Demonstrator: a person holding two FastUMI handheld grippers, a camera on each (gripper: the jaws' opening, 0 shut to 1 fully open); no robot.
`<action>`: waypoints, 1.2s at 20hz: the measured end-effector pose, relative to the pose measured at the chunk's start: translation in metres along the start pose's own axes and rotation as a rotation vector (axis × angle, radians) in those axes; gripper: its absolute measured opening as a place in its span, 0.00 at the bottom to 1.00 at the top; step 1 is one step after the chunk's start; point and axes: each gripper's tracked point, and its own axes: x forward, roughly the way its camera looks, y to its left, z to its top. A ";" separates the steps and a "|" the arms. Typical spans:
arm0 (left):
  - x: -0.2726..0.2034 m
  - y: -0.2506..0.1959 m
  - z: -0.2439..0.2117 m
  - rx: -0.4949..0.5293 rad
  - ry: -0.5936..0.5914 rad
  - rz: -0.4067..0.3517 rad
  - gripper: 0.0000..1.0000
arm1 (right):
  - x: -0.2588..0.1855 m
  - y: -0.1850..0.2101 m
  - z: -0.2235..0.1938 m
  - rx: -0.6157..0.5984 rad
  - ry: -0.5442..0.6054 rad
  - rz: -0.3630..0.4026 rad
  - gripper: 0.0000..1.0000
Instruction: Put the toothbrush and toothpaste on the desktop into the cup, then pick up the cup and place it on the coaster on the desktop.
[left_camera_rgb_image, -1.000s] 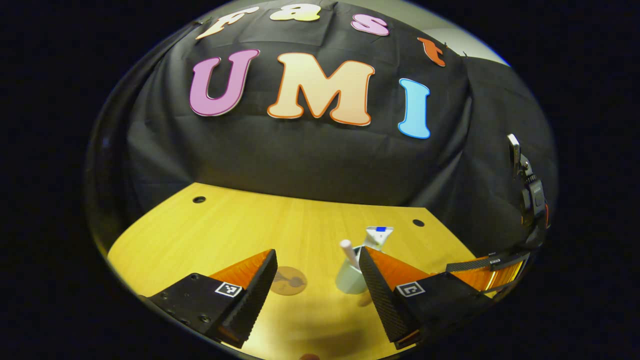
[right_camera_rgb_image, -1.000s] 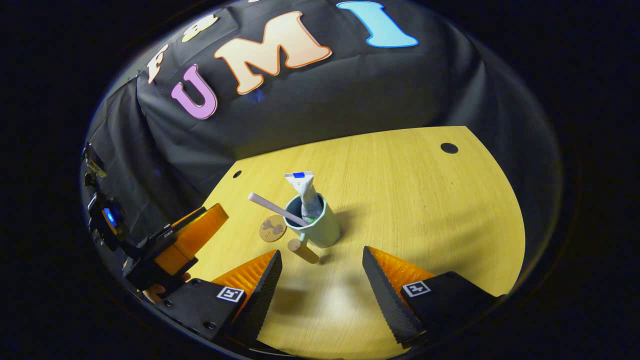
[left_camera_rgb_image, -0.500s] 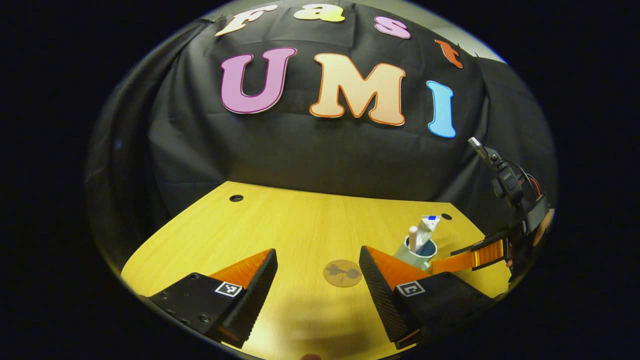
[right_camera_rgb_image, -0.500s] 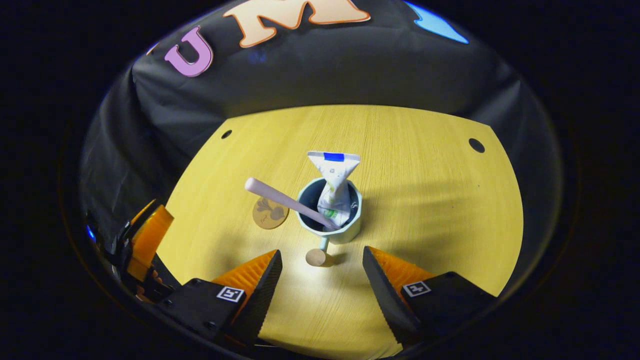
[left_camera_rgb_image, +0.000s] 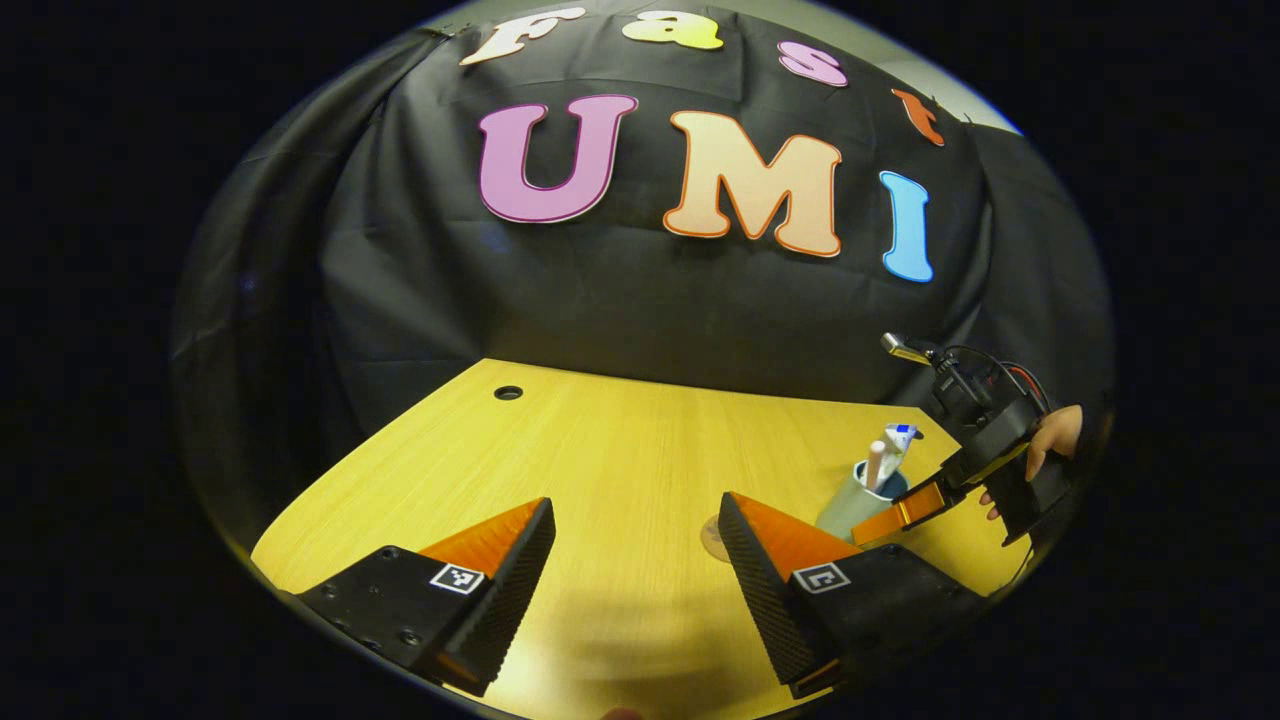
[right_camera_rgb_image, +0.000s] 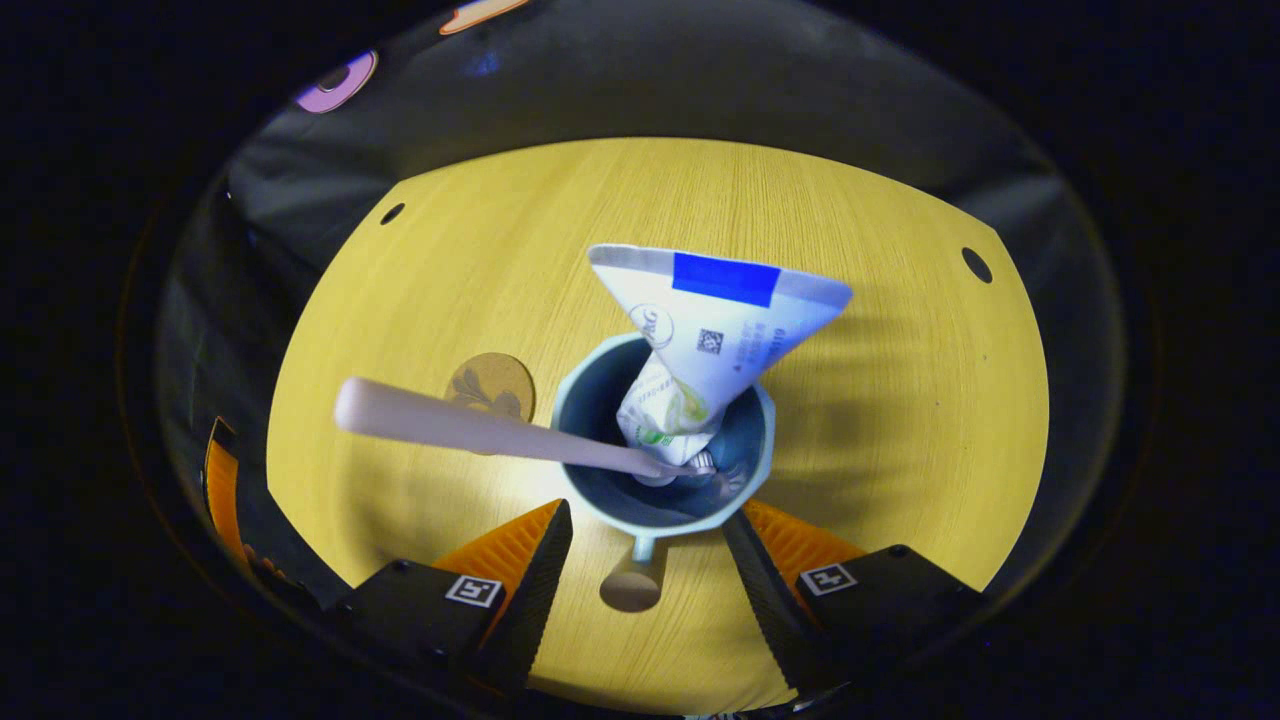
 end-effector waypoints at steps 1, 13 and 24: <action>0.000 0.005 0.000 -0.002 0.003 0.005 0.95 | 0.005 -0.002 0.000 -0.002 0.010 -0.013 0.84; 0.009 0.030 -0.001 -0.005 0.014 0.000 0.95 | 0.022 -0.004 -0.013 -0.037 0.090 -0.044 0.31; 0.012 0.052 0.000 -0.008 0.026 -0.022 0.95 | 0.009 0.074 0.012 -0.039 0.031 0.053 0.31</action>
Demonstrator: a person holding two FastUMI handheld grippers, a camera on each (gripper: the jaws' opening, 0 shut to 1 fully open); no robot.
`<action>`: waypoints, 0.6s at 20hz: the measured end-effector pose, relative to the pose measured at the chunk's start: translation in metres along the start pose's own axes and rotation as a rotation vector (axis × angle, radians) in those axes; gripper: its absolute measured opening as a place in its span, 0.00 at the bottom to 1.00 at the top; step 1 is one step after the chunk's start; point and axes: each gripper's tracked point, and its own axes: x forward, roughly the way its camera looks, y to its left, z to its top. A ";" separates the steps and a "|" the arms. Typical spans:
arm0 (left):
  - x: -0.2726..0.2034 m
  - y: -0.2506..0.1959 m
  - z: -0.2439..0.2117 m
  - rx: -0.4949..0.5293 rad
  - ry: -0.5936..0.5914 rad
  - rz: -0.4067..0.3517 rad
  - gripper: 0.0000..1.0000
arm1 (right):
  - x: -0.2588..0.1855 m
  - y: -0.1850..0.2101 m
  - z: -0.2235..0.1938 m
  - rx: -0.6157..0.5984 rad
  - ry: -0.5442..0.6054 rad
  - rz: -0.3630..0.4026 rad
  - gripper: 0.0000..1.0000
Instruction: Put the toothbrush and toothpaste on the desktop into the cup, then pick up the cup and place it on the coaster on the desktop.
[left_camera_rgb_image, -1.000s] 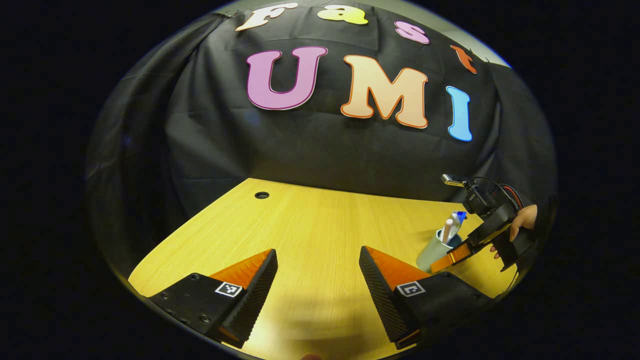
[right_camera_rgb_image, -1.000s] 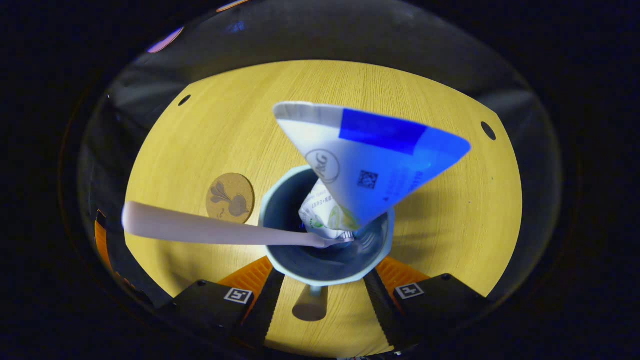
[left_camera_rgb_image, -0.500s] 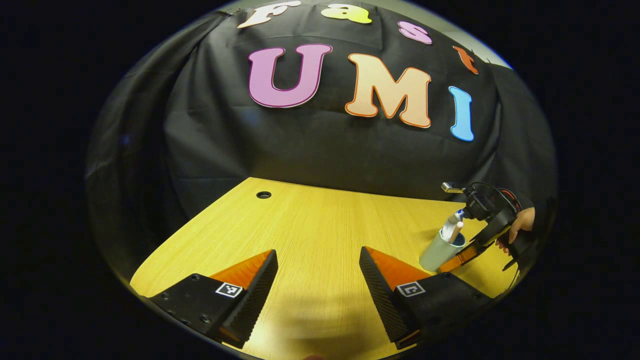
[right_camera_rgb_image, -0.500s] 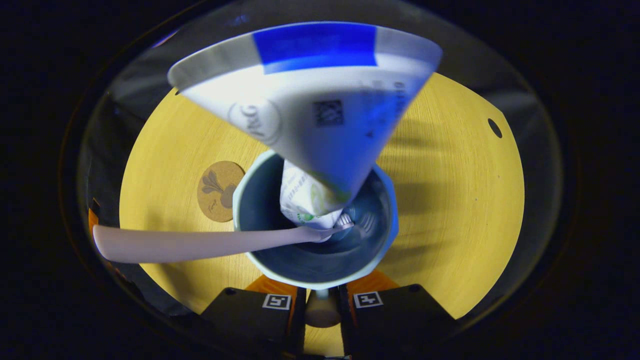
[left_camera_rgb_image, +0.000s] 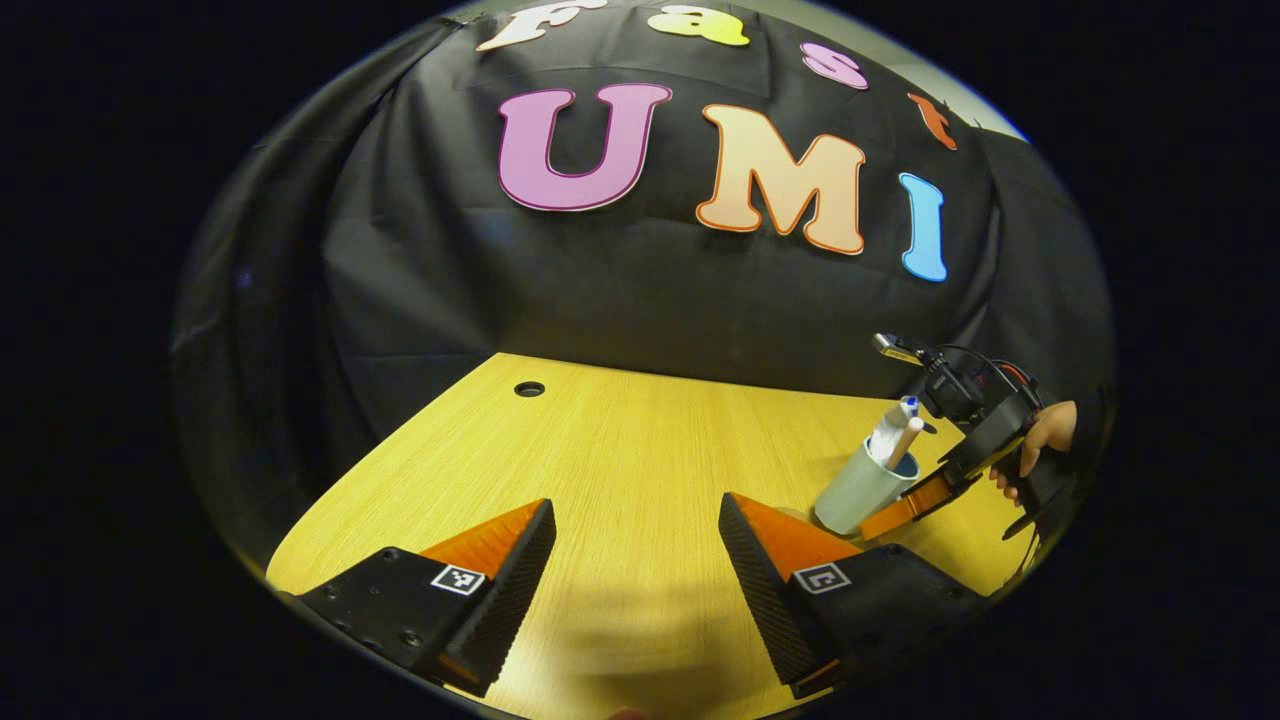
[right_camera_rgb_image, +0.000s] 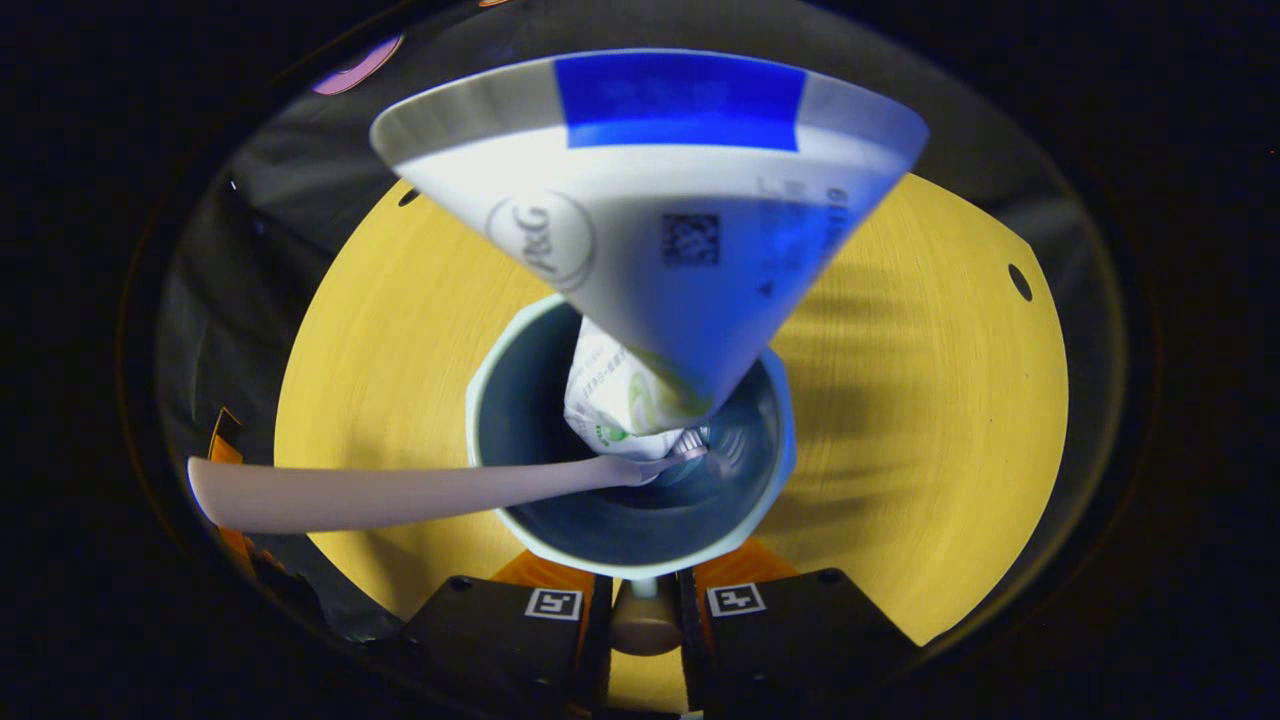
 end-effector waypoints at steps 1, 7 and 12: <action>-0.001 0.004 0.000 -0.003 0.001 0.003 0.95 | 0.002 0.008 0.001 -0.004 0.001 0.005 0.31; -0.005 0.025 -0.003 -0.024 0.002 0.021 0.95 | 0.020 0.048 0.004 -0.058 0.030 0.003 0.27; -0.002 0.023 -0.005 -0.047 0.006 -0.014 0.95 | 0.040 0.061 0.004 -0.073 0.064 -0.024 0.32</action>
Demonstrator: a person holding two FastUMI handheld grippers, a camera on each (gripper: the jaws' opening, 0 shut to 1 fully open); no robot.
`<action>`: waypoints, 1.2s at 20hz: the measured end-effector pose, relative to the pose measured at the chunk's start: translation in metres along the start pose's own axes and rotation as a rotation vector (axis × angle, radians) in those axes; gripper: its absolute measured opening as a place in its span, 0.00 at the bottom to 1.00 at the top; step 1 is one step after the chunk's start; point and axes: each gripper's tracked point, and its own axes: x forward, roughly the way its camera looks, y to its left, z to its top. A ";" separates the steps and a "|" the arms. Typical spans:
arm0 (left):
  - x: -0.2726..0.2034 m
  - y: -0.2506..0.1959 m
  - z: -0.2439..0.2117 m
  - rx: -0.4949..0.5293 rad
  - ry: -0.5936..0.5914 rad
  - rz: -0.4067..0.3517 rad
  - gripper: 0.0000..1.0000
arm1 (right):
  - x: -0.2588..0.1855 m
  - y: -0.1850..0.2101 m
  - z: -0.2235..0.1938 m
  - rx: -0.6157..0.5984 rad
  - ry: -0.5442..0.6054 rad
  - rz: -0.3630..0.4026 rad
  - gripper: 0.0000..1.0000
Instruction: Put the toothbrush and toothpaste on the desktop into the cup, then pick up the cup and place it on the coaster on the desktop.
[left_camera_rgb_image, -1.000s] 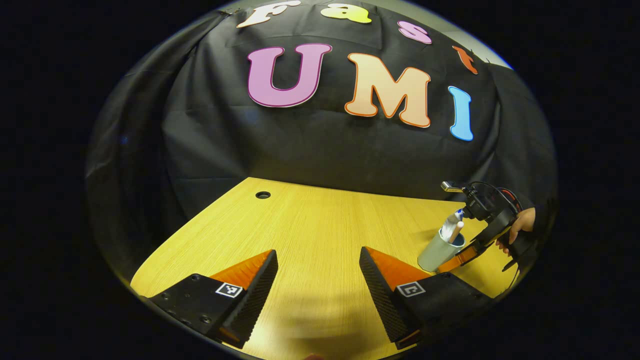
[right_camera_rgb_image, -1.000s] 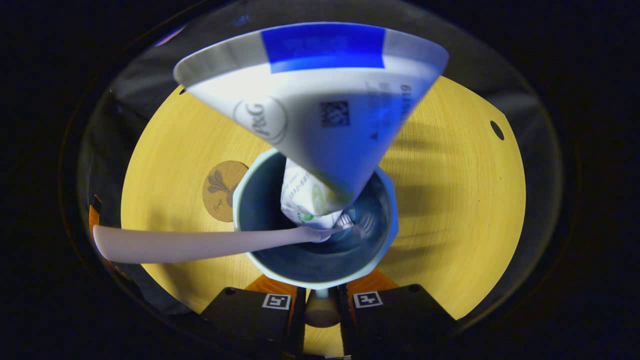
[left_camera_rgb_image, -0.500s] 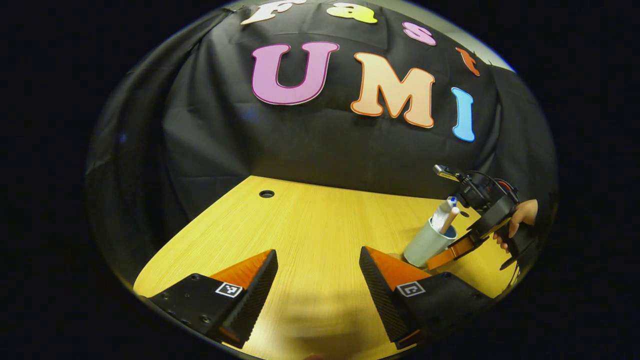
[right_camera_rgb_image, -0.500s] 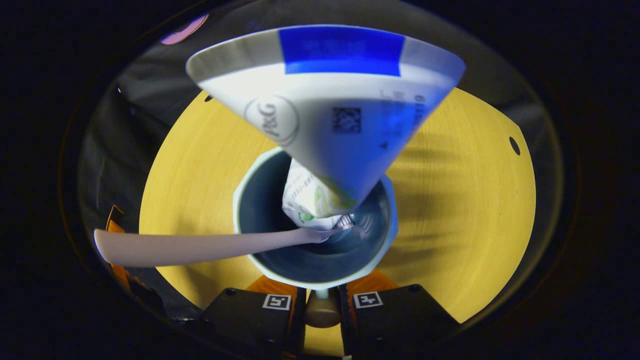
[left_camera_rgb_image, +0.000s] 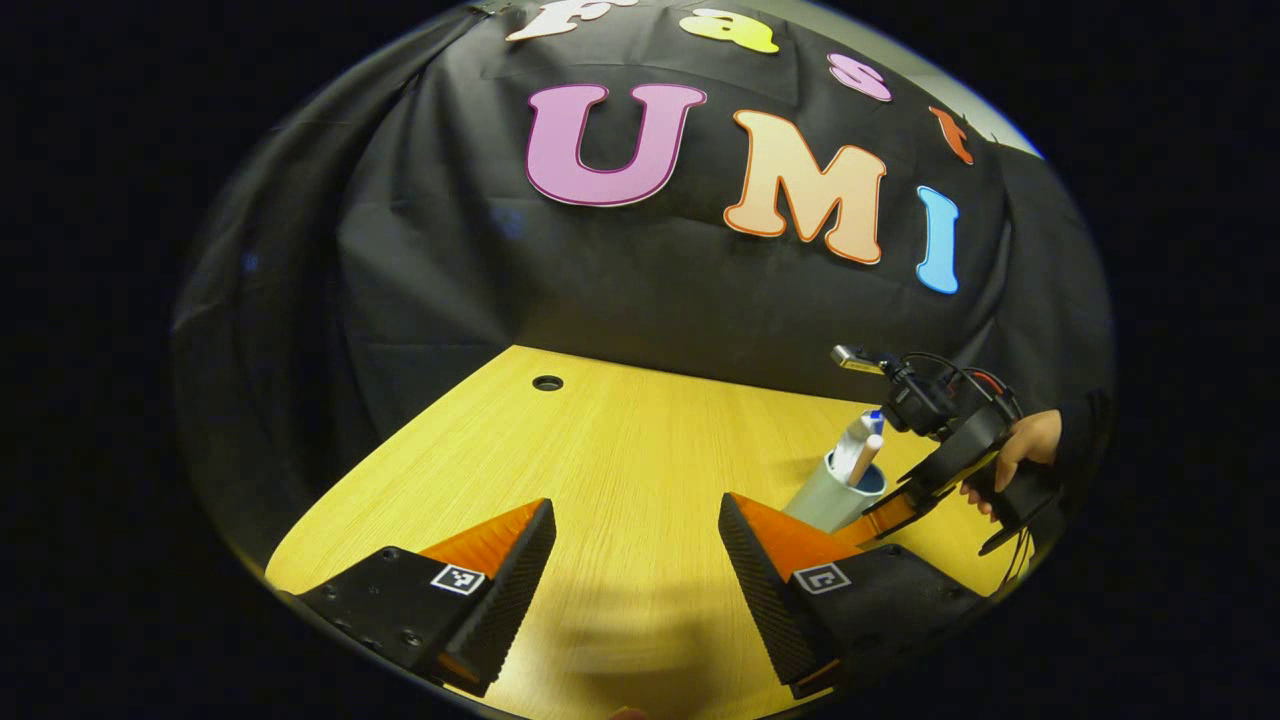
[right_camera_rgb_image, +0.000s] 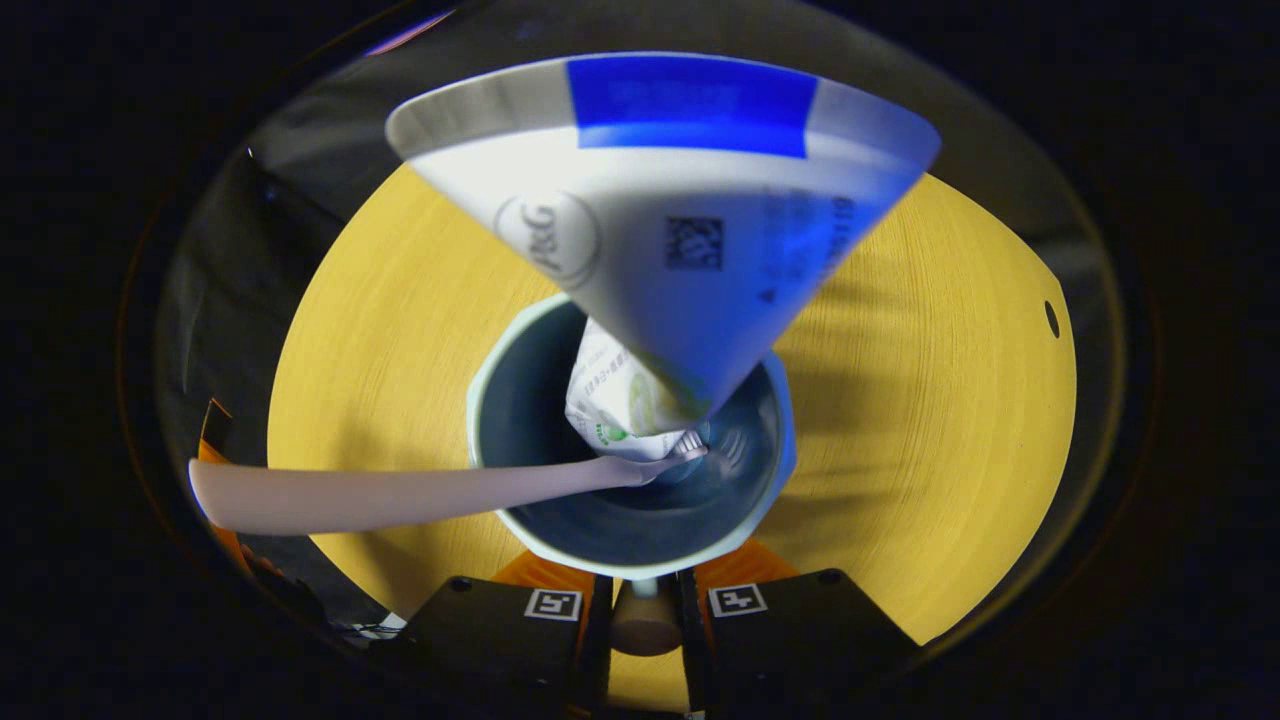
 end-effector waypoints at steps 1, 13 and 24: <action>0.002 -0.003 0.001 -0.002 -0.001 -0.012 0.95 | -0.006 0.000 -0.002 -0.005 -0.008 0.004 0.29; 0.000 -0.105 0.019 0.028 -0.015 -0.108 0.95 | -0.105 -0.060 -0.020 0.068 -0.335 0.042 1.00; -0.043 -0.219 0.050 0.088 -0.106 -0.170 0.95 | -0.233 -0.155 -0.055 0.167 -0.772 -0.014 0.99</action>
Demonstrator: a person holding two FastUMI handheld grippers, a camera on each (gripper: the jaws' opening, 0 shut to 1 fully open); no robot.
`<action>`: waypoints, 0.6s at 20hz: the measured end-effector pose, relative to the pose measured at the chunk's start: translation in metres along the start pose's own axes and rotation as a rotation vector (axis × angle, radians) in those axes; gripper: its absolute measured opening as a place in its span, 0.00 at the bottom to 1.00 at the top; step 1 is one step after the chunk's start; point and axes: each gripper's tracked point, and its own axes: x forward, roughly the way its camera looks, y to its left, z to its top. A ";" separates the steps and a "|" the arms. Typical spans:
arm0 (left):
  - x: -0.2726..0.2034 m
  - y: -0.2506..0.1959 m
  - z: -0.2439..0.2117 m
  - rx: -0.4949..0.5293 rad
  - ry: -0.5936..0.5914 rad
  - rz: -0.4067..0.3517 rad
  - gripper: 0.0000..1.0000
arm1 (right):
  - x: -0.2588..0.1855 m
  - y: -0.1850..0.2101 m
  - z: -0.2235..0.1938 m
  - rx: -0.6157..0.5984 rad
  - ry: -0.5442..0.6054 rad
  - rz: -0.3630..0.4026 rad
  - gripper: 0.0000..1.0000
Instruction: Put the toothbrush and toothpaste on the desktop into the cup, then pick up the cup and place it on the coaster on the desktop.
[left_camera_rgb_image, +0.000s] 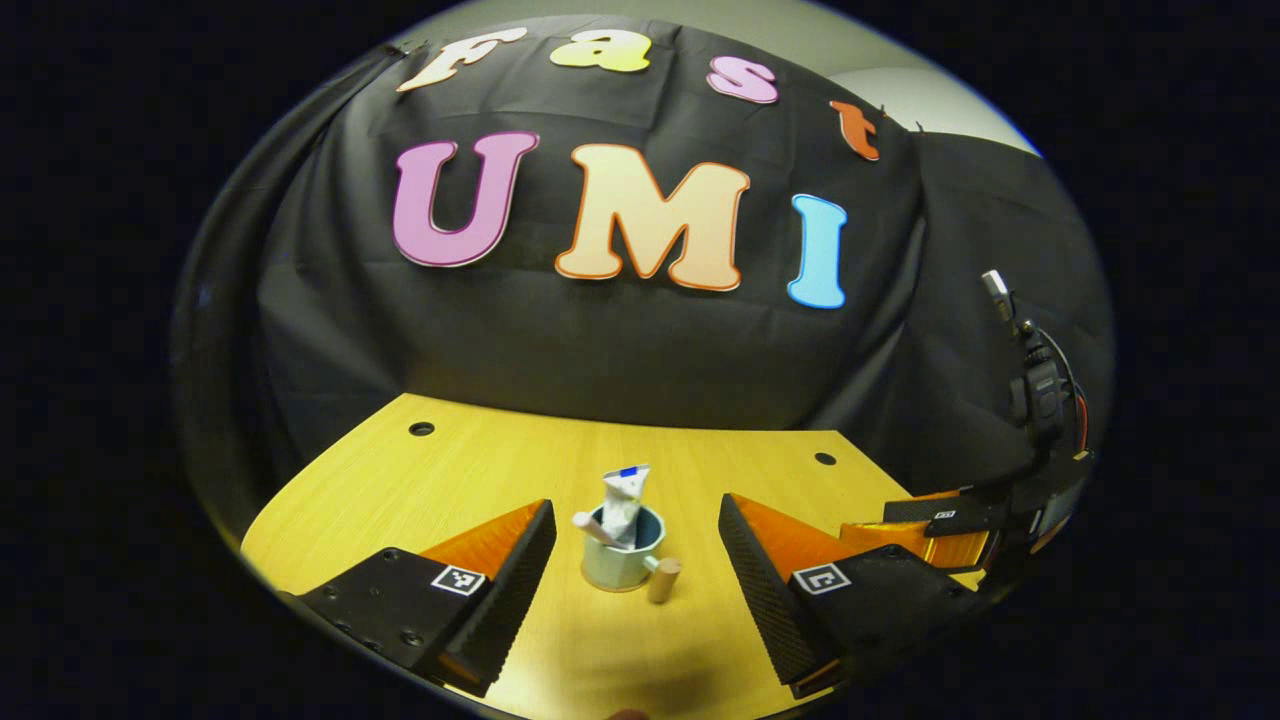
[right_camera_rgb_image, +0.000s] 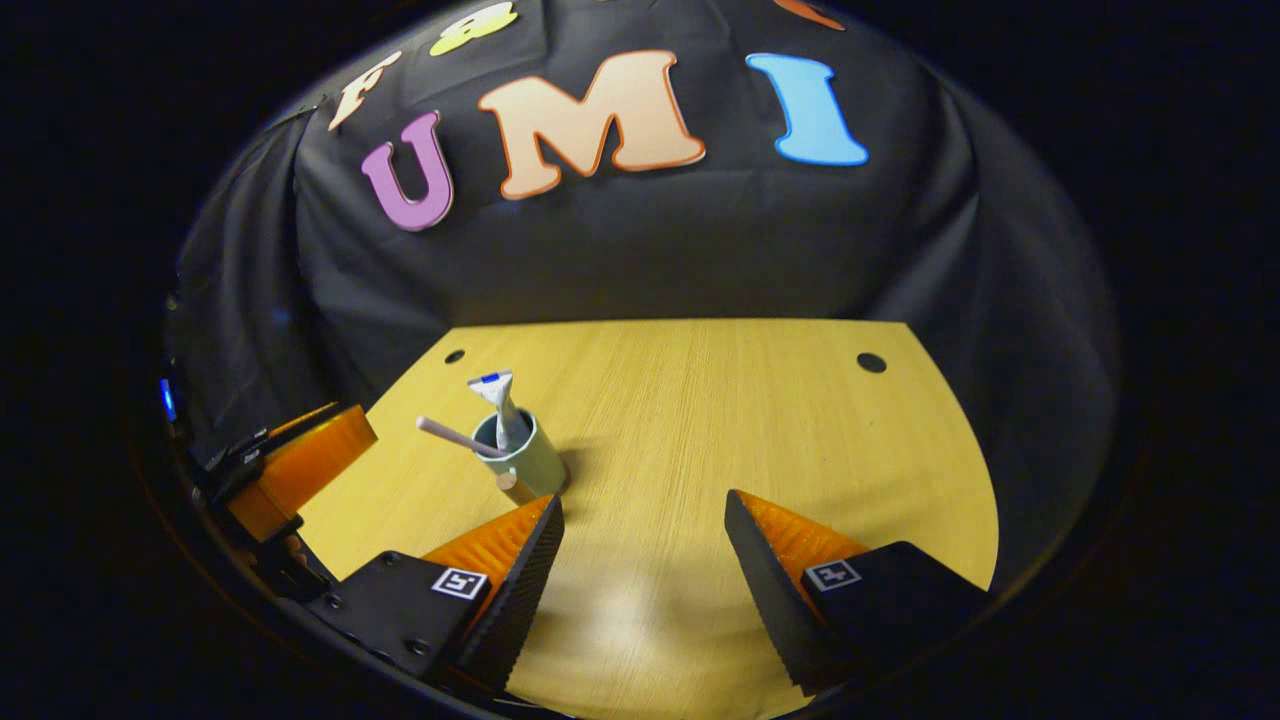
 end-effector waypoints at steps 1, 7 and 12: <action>-0.002 -0.008 0.003 0.006 -0.007 -0.004 0.95 | -0.014 -0.005 0.013 0.003 -0.062 -0.005 0.99; -0.012 -0.036 0.028 0.017 -0.082 -0.005 0.95 | -0.076 -0.026 0.057 -0.001 -0.341 -0.037 0.99; -0.017 -0.038 0.049 0.027 -0.135 0.007 0.95 | -0.100 -0.029 0.074 0.003 -0.444 -0.015 0.98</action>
